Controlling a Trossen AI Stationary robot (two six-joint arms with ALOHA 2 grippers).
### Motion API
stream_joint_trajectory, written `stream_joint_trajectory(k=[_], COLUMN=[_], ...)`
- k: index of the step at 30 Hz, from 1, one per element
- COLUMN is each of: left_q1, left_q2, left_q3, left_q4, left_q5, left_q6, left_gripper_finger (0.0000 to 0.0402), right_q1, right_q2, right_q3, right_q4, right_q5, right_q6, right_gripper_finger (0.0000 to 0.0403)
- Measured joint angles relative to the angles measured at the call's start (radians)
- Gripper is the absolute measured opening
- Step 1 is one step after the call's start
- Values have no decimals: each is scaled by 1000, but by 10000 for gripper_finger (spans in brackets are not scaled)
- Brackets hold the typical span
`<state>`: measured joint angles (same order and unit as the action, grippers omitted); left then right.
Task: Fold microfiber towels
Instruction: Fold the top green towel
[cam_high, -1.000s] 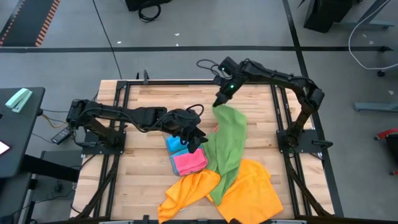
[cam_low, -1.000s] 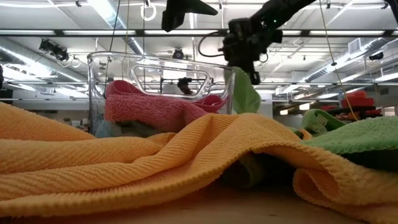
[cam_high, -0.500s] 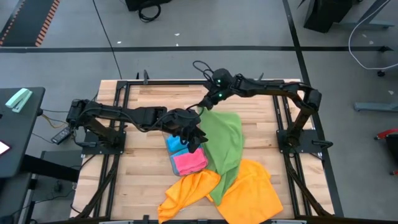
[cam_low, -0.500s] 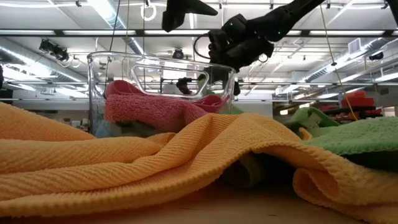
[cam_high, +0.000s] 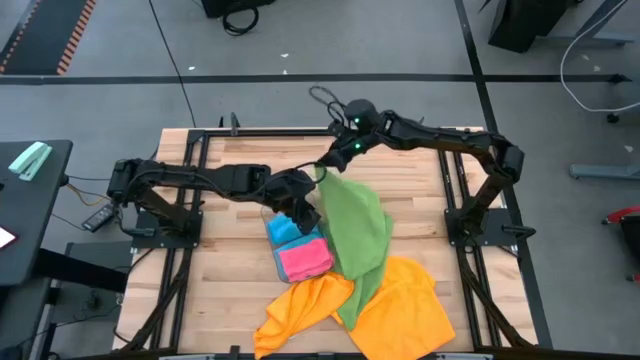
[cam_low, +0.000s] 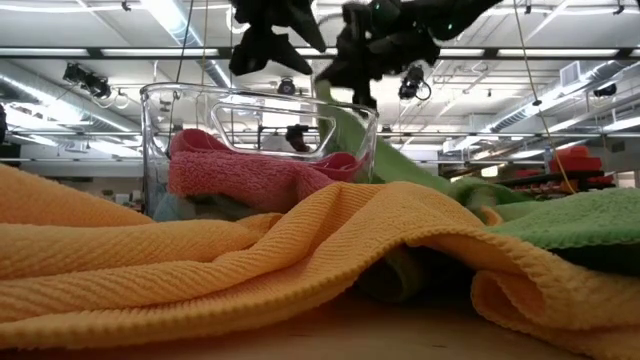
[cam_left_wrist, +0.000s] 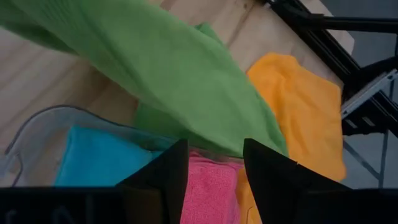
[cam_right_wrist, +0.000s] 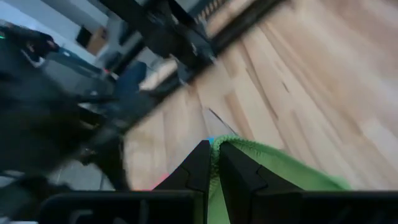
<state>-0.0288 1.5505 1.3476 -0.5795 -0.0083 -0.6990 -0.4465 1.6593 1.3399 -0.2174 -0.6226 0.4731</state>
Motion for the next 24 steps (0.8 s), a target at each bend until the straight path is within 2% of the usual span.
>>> stream_joint_trajectory(k=[5, 9, 15, 24], left_q1=[-8, -7, -1, -1], left_q2=[0, -4, -22, -30], left_q3=[0, 0, 13, 158], left_q4=[27, 42, 67, 28], left_q5=[2, -15, -142, -405], left_q6=[12, 4, -19, 170], left_gripper_finger=[162, 162, 162, 163], right_q1=[0, 0, 7, 65], right_q2=[-76, -155, -243, -257], right_q3=[66, 129, 229, 487], right_q4=[-63, -129, -211, -413], right_q5=[17, 84, 240, 511], right_q6=[-26, -59, -89, -230], right_gripper_finger=[38, 38, 38, 38])
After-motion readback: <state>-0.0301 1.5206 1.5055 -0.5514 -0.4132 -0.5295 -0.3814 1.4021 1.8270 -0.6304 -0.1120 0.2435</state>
